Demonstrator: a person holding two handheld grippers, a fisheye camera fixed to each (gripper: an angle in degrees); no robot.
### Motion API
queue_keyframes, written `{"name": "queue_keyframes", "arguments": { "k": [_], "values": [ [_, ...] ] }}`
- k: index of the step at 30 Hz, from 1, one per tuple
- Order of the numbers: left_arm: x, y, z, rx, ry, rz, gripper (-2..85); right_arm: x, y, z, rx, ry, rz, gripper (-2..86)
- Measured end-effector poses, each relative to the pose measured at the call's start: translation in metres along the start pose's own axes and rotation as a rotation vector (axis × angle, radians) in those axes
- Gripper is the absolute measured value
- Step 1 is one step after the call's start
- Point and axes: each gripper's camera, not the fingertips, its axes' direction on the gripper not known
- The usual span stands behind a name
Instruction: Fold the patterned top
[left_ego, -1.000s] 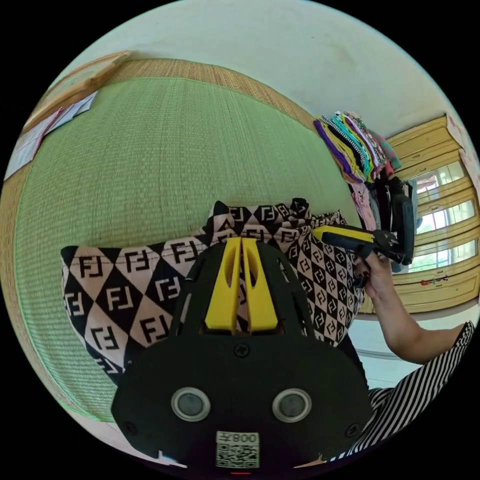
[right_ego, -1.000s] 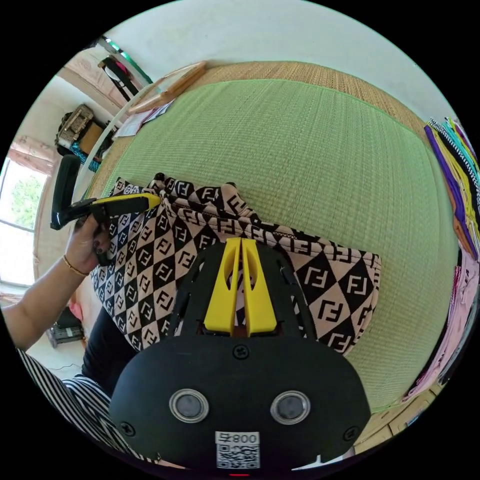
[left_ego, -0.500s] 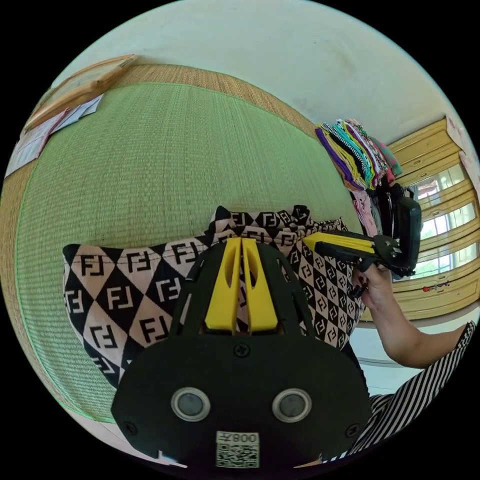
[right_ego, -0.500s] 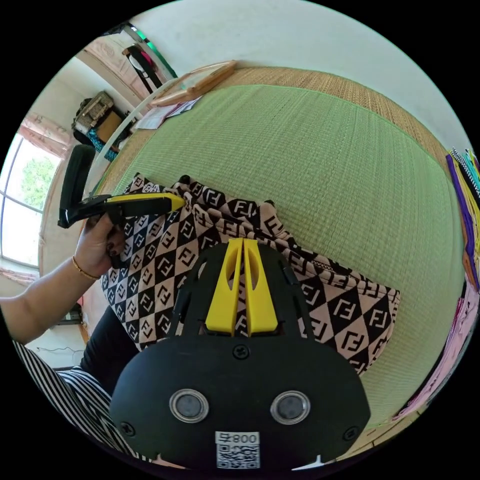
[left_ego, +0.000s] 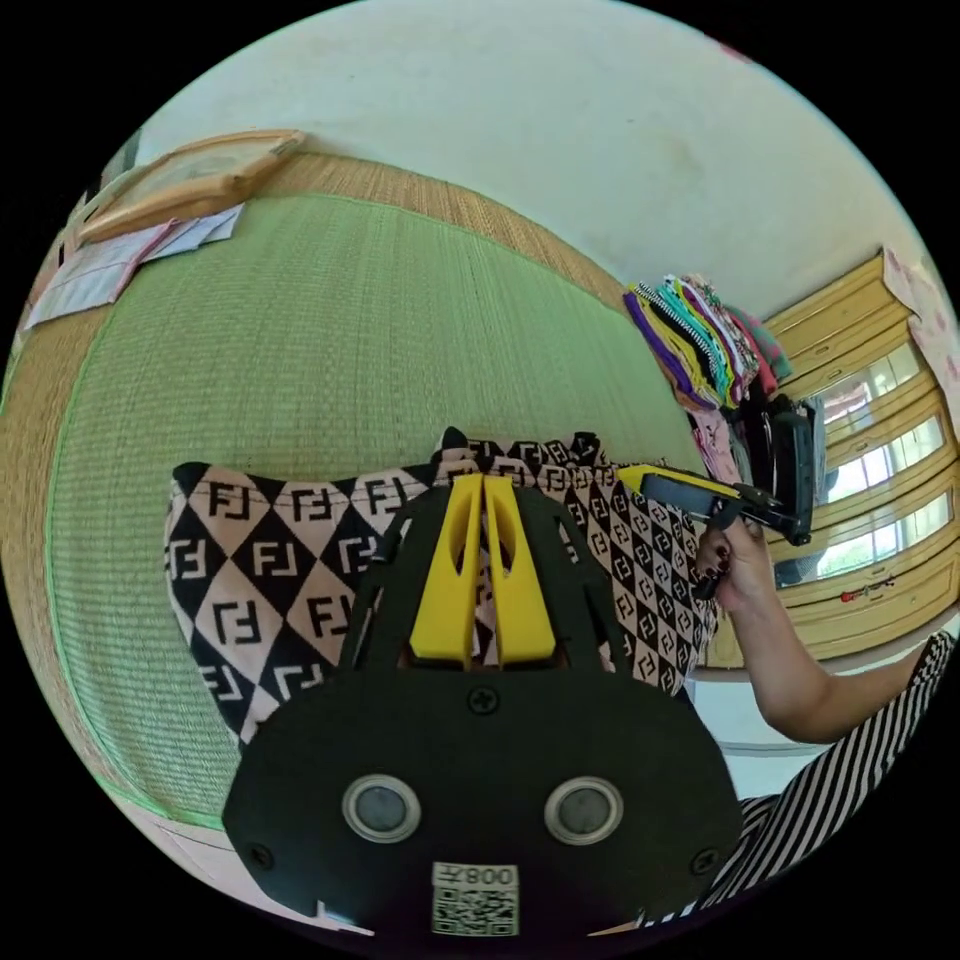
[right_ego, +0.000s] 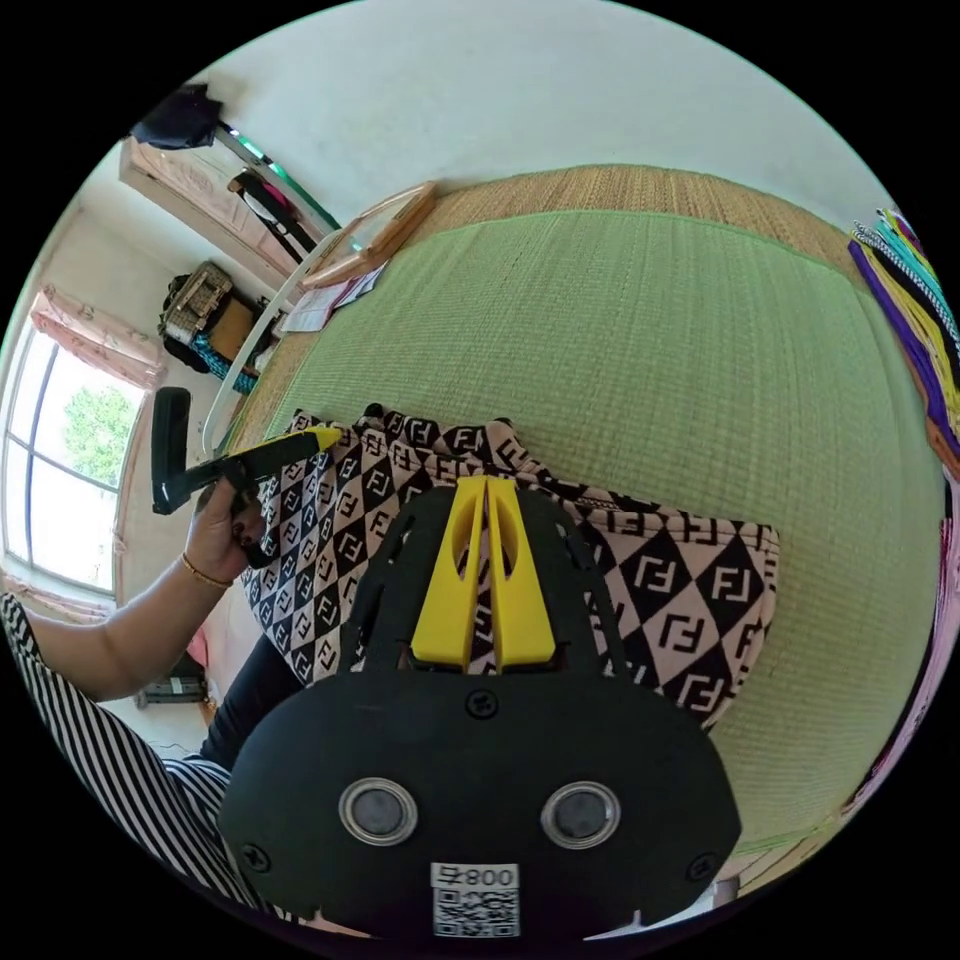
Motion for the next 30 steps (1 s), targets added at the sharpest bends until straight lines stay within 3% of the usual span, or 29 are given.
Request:
{"name": "queue_keyframes", "arguments": {
  "k": [3,6,16,23,27,30],
  "values": [
    [-0.010,0.016,-0.022,0.062,-0.077,-0.036,0.1,0.013,0.016,-0.011,0.021,0.010,0.043,0.0],
    [-0.031,0.022,-0.016,0.011,-0.125,-0.098,0.1,0.027,0.019,0.006,-0.034,0.099,0.077,0.0],
    [-0.033,0.005,-0.025,0.004,-0.116,-0.088,0.1,0.048,0.002,-0.002,-0.019,0.035,0.132,0.0],
    [-0.027,0.044,-0.063,0.026,-0.234,-0.074,0.0,0.050,0.039,-0.041,0.041,0.180,0.151,0.0],
    [-0.045,0.045,-0.062,-0.017,-0.156,-0.137,0.1,0.079,0.041,-0.033,0.005,0.110,0.231,0.0],
    [-0.031,0.045,-0.082,0.033,-0.233,-0.093,0.1,0.078,0.049,-0.056,0.050,0.147,0.223,0.0]
  ]
}}
